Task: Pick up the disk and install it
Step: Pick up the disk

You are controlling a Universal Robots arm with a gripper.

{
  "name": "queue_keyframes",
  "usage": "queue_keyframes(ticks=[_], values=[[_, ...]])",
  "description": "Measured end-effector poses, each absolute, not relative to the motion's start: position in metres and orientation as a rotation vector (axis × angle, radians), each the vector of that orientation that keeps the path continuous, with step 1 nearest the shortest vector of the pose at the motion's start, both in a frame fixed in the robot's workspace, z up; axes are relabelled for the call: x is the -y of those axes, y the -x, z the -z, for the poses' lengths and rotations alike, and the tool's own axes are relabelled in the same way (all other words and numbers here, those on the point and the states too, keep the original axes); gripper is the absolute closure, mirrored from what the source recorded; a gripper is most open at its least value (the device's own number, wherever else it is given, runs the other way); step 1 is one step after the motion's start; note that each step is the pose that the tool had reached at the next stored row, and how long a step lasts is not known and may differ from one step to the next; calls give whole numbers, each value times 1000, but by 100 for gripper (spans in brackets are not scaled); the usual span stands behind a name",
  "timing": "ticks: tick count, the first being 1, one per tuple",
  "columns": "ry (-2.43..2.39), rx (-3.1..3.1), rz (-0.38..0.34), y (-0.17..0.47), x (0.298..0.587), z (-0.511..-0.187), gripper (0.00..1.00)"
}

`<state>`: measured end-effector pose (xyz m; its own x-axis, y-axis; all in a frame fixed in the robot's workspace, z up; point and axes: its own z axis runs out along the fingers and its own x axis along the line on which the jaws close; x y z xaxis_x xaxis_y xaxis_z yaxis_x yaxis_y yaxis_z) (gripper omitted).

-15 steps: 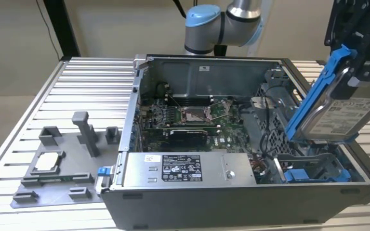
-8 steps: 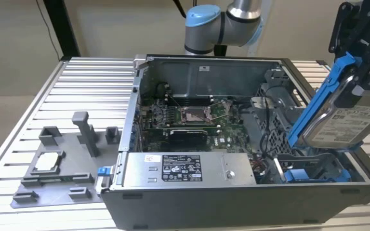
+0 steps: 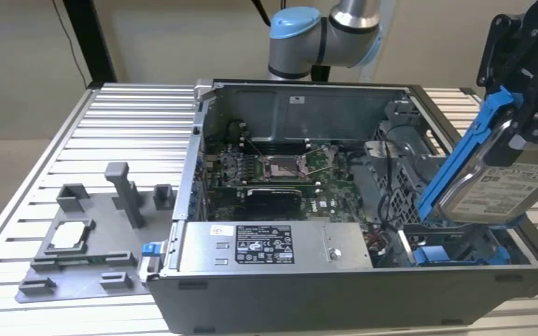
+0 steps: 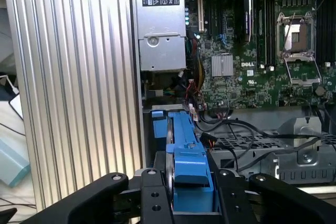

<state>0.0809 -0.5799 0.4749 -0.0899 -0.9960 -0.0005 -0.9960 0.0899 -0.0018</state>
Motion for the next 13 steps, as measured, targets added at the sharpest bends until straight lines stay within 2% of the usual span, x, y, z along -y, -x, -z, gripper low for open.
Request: queue_keyframes(ticks=[13], values=[[2119,-2316,3,-81,580,-465,100]])
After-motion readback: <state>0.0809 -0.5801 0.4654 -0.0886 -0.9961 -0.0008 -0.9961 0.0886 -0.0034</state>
